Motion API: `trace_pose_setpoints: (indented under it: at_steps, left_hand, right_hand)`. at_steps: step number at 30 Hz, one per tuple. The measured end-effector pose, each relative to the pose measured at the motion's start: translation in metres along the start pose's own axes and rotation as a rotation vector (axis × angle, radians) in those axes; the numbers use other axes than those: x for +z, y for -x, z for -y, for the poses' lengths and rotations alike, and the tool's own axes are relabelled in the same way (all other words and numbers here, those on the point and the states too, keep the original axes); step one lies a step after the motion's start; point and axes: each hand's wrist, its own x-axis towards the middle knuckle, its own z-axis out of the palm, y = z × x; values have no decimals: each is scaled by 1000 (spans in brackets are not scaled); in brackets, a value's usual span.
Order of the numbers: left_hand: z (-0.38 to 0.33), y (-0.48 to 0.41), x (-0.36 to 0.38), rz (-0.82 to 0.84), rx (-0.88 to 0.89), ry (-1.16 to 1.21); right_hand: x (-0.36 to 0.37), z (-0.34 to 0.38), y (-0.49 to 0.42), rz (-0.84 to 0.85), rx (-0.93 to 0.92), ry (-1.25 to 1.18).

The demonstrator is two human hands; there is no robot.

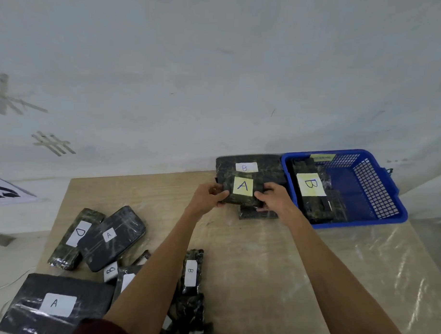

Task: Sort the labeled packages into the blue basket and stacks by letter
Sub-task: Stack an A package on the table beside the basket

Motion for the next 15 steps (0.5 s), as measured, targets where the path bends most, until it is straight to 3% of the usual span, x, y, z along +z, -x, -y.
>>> trace_pose_setpoints:
  at_steps: [6,15]
  left_hand:
    - [-4,-37,-2,-264,-40,-140]
    - [3,-70,10,-321,-120,-238]
  right_hand:
    - [-10,26,-52,-90,-126,129]
    - [-25,31,-104,-207,-124,219]
